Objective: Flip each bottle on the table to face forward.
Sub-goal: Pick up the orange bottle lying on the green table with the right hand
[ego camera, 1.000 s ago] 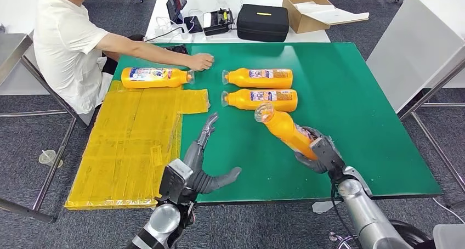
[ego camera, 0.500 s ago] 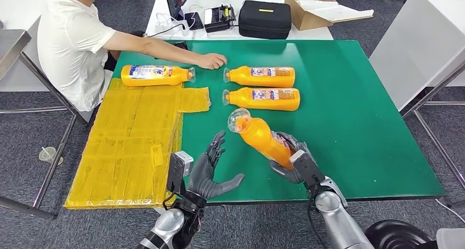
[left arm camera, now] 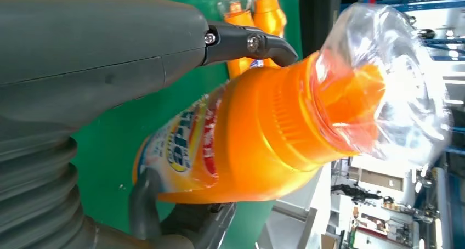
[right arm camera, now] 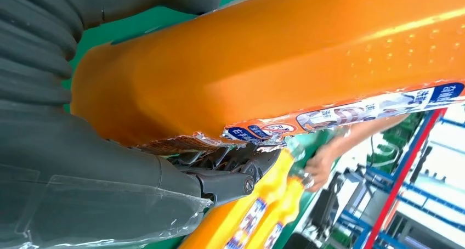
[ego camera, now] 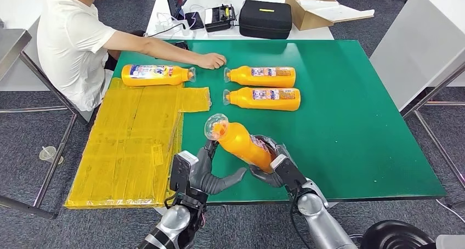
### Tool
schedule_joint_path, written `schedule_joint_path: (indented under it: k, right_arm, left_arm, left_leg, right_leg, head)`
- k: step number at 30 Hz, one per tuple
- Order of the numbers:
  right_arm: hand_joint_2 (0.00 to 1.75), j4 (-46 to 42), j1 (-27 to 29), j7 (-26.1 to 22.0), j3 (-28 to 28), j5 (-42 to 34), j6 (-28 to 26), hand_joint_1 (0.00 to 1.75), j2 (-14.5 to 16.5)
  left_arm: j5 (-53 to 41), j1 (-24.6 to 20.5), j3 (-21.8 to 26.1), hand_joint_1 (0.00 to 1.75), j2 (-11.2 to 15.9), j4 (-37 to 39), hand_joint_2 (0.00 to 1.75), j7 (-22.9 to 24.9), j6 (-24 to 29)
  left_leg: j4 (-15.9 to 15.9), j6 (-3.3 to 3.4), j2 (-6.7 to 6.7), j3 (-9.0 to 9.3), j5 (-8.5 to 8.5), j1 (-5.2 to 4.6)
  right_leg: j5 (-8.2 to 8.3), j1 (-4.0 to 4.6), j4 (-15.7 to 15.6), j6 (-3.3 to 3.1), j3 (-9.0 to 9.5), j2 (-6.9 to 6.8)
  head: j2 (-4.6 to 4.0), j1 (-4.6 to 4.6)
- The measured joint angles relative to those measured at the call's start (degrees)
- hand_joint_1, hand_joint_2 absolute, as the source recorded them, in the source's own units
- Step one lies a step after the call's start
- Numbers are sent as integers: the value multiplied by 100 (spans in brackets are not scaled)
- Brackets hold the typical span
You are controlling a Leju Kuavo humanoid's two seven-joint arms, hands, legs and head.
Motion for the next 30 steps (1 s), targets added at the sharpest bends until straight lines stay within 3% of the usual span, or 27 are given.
schedule_joint_path:
  k: [7, 22, 26, 30]
  right_arm:
    - [175, 105, -96, -43, 354, 21, -161, 175, 216]
    - [175, 363, -287, -229, 878, -38, -762, 175, 543]
    - [175, 410, -342, -267, 953, -97, -806, 175, 591]
    - [175, 426, -376, -270, 985, -165, -809, 175, 602]
  left_arm:
    - [-136, -84, 16, 0, -49, -117, 175, -438, 437]
    - [1285, -243, 175, 0, -108, -183, 175, 218, 47]
    - [1516, -305, 198, 165, -108, -95, 175, 302, -78]
    - [1594, -370, 210, 175, -108, 8, 175, 270, -112]
  left_leg:
    - [0, -1, 0, -1, 1, 1]
    - [0, -1, 0, -4, 2, 1]
    - [0, -1, -1, -6, 2, 1]
    - [0, -1, -3, -8, 2, 0]
  right_leg:
    - [0, 0, 1, 0, -2, -1]
    - [0, 0, 2, 0, -5, 0]
    - [0, 0, 2, 0, -6, -1]
    - [0, -1, 2, 0, -6, -1]
  head:
    - [0, -1]
    - [0, 0]
    - [0, 1]
    - [0, 1]
